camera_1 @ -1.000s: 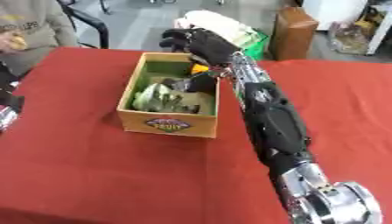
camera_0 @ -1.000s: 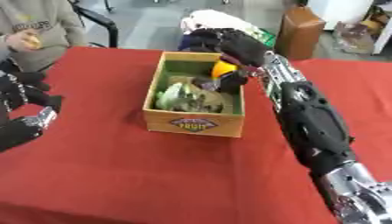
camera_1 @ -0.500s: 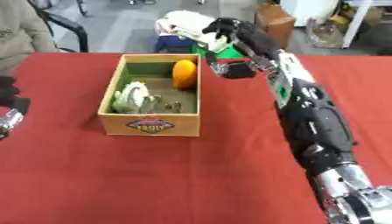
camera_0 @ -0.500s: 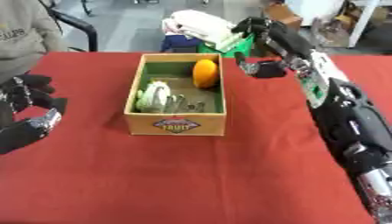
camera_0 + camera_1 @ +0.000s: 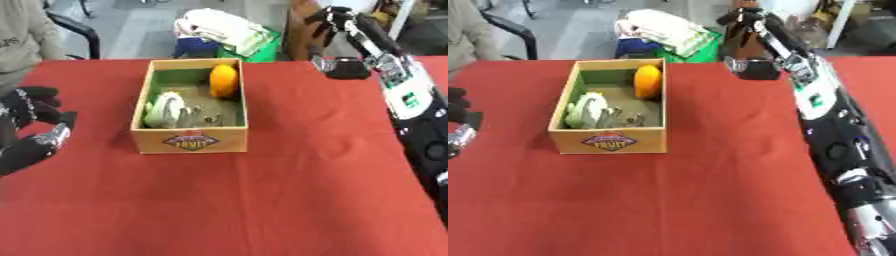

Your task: Pick up objects on the table and place them in the box.

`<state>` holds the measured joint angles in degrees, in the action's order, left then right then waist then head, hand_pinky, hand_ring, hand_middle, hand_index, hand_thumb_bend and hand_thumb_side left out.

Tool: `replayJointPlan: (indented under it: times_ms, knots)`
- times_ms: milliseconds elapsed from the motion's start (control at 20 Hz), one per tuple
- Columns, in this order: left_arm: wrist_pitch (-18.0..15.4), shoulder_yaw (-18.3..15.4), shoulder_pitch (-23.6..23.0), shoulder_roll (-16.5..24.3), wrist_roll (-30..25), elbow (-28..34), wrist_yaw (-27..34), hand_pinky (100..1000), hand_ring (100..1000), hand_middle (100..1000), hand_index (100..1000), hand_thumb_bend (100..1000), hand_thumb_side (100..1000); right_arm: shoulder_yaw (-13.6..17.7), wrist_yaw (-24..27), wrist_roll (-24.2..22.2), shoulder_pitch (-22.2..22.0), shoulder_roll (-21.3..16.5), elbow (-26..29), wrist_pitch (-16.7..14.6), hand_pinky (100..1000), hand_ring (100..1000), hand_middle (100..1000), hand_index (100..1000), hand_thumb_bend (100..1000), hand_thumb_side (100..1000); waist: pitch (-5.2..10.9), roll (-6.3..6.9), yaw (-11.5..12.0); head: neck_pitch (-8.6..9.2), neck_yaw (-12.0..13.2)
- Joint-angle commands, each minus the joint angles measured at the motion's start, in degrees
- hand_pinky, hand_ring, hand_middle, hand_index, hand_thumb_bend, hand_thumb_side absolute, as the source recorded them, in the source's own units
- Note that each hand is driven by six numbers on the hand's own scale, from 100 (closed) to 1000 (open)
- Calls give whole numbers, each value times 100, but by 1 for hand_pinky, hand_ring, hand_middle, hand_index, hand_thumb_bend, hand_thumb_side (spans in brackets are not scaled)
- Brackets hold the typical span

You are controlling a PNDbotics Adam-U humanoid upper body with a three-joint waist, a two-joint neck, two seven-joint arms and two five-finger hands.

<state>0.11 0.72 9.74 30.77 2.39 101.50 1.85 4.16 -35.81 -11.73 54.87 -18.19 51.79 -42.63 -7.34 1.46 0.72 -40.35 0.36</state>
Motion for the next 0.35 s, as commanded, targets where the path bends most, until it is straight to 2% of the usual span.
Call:
replayJointPlan:
  times_ms: [50, 300, 350]
  knots:
    - [-10, -96, 5, 105, 33, 31, -46, 611, 576, 574, 739, 335, 188, 18, 328, -276, 14, -288, 280, 41, 470, 639, 744, 849, 100, 371, 71, 4, -10, -46, 13]
    - [-13, -117, -55, 86, 46, 3, -69, 611, 576, 573, 739, 333, 189, 43, 450, -441, -139, -485, 292, -40, 474, 644, 749, 856, 100, 382, 77, -5, -61, -53, 33]
    - [-11, -114, -62, 88, 43, -7, -74, 611, 576, 573, 739, 333, 189, 48, 456, -458, -170, -527, 286, -70, 477, 647, 750, 858, 100, 345, 81, -10, -76, -61, 26]
